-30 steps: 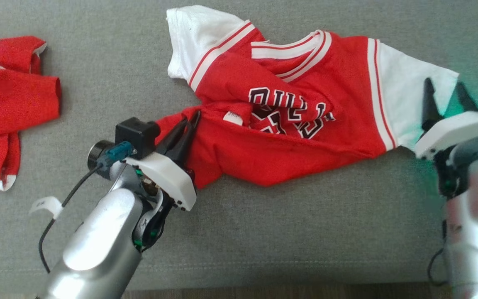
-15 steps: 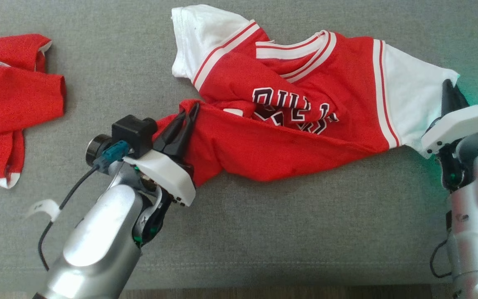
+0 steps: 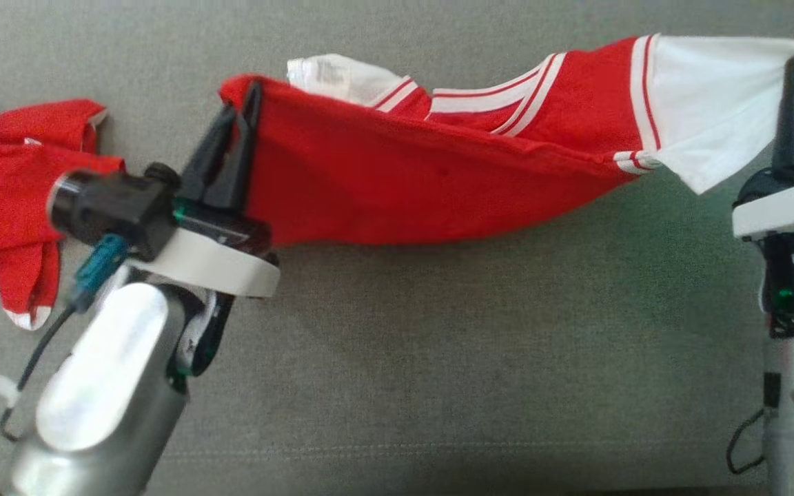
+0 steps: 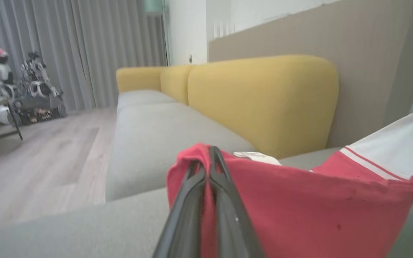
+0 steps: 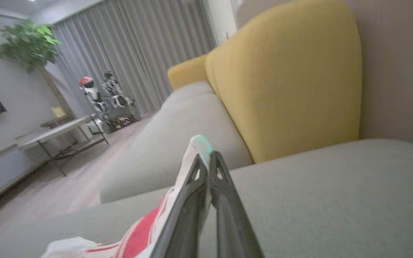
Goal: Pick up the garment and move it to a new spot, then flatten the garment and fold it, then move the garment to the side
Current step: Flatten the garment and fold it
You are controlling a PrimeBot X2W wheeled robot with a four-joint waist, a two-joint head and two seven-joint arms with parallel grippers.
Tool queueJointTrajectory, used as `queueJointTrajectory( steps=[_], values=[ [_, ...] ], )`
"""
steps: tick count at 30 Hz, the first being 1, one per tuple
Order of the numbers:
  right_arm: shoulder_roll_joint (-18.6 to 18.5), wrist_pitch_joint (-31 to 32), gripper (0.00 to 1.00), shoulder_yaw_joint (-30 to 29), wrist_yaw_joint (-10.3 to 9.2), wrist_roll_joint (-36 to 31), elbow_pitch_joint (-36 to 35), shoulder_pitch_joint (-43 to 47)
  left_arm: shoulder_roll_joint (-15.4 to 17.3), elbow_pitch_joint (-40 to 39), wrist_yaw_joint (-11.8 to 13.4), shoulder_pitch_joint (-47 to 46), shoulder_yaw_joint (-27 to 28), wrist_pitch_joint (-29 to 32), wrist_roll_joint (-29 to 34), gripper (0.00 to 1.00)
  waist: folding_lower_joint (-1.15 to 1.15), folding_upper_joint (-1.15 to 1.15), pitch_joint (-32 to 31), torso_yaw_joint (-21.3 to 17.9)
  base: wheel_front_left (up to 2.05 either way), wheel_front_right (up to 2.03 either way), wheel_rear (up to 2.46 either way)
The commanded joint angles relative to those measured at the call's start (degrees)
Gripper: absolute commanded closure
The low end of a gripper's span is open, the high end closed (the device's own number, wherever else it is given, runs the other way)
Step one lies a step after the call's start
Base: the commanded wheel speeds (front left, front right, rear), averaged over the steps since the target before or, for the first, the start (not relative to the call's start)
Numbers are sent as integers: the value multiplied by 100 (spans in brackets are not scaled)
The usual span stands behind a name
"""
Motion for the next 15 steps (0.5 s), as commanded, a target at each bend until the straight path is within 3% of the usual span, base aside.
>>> queueJointTrajectory(
  steps=[1, 10, 15],
  values=[
    [21, 88, 100, 143, 39, 94, -562, 8, 222, -358, 68, -126, 298, -68, 99, 100, 0, 0, -134, -23, 0, 0, 0],
    [175, 812, 100, 81, 39, 384, -3315, 586, 542, -1753, 336, -207, 636, -110, 545, 100, 0, 0, -517, -53, 0, 0, 0],
    [253, 1154, 100, 4, 39, 315, -4254, 756, 697, -2322, 431, -183, 762, -26, 626, 100, 0, 0, -626, -82, 0, 0, 0]
  ],
)
